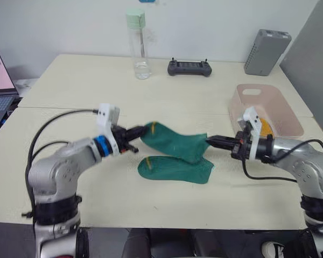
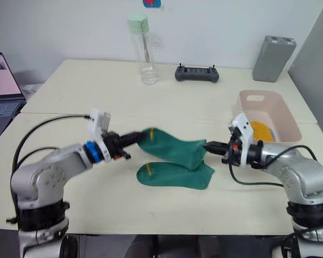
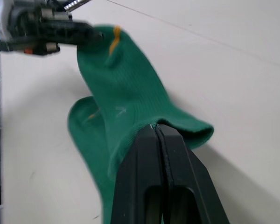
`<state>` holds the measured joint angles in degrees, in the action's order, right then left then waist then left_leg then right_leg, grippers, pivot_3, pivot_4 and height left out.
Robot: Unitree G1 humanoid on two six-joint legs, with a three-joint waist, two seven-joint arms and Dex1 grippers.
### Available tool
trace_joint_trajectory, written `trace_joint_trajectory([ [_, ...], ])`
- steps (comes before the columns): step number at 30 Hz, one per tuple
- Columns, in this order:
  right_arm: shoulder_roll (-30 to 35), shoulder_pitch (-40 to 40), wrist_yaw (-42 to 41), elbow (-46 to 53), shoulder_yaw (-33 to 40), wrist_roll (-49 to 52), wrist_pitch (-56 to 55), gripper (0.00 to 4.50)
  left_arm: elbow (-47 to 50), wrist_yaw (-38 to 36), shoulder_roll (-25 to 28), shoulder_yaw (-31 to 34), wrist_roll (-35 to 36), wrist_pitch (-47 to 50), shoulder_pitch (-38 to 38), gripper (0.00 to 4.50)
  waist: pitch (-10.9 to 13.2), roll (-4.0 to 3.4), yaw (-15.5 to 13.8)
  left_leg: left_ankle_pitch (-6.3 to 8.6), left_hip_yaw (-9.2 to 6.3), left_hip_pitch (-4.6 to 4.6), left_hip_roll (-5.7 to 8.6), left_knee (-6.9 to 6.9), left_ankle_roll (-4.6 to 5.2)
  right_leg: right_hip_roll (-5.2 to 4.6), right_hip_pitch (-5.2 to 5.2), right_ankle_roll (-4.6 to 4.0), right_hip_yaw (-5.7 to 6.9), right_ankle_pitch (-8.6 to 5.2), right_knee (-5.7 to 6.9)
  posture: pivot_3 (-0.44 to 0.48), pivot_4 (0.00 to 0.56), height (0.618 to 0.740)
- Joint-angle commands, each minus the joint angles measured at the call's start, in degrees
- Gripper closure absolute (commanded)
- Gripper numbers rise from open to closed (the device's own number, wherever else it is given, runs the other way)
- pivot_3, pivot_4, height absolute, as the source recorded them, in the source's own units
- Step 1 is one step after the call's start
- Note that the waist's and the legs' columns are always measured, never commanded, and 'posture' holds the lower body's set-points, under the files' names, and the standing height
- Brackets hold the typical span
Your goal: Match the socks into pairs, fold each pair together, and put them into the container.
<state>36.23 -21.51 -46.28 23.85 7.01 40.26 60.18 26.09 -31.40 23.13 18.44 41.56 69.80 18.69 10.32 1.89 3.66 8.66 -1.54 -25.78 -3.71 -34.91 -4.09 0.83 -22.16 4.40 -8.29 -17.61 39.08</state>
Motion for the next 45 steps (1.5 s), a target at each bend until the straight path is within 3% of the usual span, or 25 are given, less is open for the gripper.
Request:
trace_joint_trajectory([
  [1,2.8,3.5,-1.5,5.4,2.2,4.2,1.4,4.5,8.3,3.3,-1.8,3.5,4.8,1.2,-5.5,4.48,0.0,0.0,-0.1,0.0,0.0,0.01,0.0,-0.02,0.0,0.0,0.01,0.19,0.0,-0.11,0.0,0.0,0.15,0.74],
  [4,3.3,6.5,0.2,6.0,1.7,4.4,1.3,4.5,11.3,6.3,-5.7,5.4,8.1,0.0,-11.5,4.48,0.0,0.08,-0.2,0.0,0.08,0.17,0.01,-0.07,0.0,-0.04,0.2,0.21,-0.09,-0.12,-0.09,0.0,0.15,0.74],
  [12,6.0,8.0,-0.5,1.3,-2.1,-0.8,-5.5,4.5,12.4,7.3,-5.6,2.6,8.2,-6.1,-20.0,4.48,0.0,0.11,-0.1,0.01,0.21,0.38,0.06,-0.12,-0.02,-0.04,-0.02,-0.07,-0.35,-0.23,-0.13,0.0,0.15,0.74],
  [19,4.0,5.6,1.1,-4.3,-5.4,-5.4,-10.3,4.5,10.8,8.2,-5.3,0.2,7.7,-10.6,-23.6,4.48,0.0,0.11,0.1,0.02,0.36,0.5,0.08,-0.1,-0.02,-0.1,0.0,-0.15,-0.47,-0.28,-0.15,0.0,0.15,0.74],
  [45,2.8,2.5,2.2,-6.6,-11.0,-10.0,-8.4,4.5,6.3,9.7,-2.4,-3.6,6.7,-19.1,-24.4,4.48,0.0,0.11,0.0,0.04,0.32,0.34,0.06,0.06,-0.03,-0.05,-0.04,-0.3,-0.44,-0.41,-0.13,0.0,0.15,0.74],
])
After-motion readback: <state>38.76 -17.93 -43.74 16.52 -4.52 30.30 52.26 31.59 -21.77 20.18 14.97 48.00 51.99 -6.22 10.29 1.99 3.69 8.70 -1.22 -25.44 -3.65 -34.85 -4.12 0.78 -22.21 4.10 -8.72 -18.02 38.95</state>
